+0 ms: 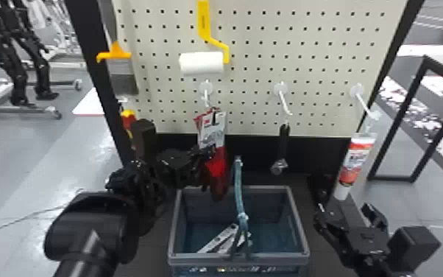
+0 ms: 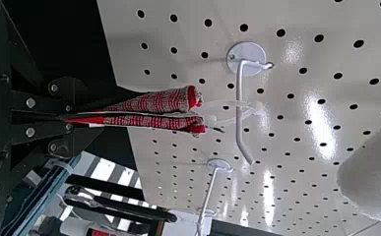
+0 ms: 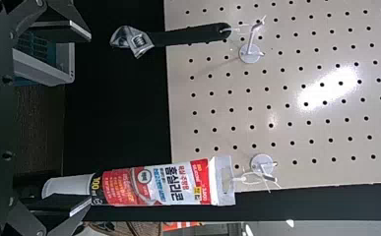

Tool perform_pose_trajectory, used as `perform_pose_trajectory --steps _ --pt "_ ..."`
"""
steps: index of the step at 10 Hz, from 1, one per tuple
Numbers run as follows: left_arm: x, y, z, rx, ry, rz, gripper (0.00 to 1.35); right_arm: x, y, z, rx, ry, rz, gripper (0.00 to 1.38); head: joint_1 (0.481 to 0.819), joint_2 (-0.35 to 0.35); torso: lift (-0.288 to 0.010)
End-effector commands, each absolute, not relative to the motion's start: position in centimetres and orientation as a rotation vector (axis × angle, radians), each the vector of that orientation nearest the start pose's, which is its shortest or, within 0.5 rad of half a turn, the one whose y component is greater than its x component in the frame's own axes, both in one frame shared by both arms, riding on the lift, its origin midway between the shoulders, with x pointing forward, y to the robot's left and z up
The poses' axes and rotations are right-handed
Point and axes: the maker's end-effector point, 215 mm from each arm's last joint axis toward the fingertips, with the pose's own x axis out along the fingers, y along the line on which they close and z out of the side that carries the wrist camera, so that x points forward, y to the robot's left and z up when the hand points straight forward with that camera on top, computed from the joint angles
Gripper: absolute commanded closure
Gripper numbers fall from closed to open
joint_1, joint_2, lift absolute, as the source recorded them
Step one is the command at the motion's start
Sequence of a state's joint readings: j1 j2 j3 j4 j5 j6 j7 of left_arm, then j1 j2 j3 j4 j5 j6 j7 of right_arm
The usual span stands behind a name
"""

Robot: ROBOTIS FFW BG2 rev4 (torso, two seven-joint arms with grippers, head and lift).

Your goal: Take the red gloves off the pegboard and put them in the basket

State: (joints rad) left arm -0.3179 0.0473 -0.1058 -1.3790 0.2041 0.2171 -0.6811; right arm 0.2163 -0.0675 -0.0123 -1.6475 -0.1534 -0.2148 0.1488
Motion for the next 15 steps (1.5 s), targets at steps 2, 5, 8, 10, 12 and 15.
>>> perform_pose_trajectory --steps 2,5,8,10,12,15 --pt "62.4 4.8 -28.8 -0.153 0.054 -0.801 1.21 52.1 -22.9 -35.1 0.077 -0.082 0.127 0.14 0.549 0.0 -0.1" --pt "62.4 4.8 -29.0 -0.152 0.056 -0.799 1.21 52.1 -22.9 -35.1 0.078 -0.082 0.126 0.14 0.549 0.0 -0.1" --pt "61.5 3.8 -28.7 -0.185 0.058 -0.8 1.21 52.1 -22.9 -35.2 0.078 -0.081 0.126 0.14 0.549 0.0 -0.1" --pt "60.3 2.6 -28.3 -0.226 0.048 -0.788 1.21 52.1 -22.9 -35.2 0.078 -0.081 0.126 0.14 0.549 0.0 -0.1" --pt "59.3 1.6 -28.8 -0.238 0.062 -0.77 1.21 52.1 -22.9 -35.3 0.078 -0.079 0.126 0.14 0.549 0.0 -0.1" --pt "58.7 2.1 -28.1 -0.234 0.036 -0.707 1.21 52.0 -22.9 -35.5 0.082 -0.076 0.125 0.14 0.549 0.0 -0.1"
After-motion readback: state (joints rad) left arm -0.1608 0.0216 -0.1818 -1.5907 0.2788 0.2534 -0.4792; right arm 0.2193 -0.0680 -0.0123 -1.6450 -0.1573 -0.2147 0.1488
